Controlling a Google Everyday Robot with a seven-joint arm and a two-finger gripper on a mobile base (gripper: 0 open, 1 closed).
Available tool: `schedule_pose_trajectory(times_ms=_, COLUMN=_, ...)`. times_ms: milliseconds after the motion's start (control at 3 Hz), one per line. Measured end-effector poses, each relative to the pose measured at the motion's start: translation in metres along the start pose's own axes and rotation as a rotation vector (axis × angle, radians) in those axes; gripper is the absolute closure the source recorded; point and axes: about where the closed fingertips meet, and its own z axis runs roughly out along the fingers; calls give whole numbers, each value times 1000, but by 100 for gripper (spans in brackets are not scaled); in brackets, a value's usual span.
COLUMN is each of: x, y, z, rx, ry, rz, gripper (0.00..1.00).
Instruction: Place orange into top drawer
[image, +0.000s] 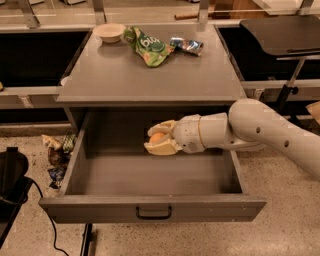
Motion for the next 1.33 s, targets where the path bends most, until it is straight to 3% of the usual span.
schedule_pose_trajectory(times_ms=667, x=71, y=-12, z=9, rx=64, ry=60, rz=63, gripper=100)
schedule_pose_trajectory(times_ms=1000, x=110, y=-33, z=9, rx=102, ry=107, rz=114, gripper=82)
schedule_pose_trajectory(times_ms=1333, x=133, y=-49, z=2, rx=131, ry=149, rz=154, gripper=59)
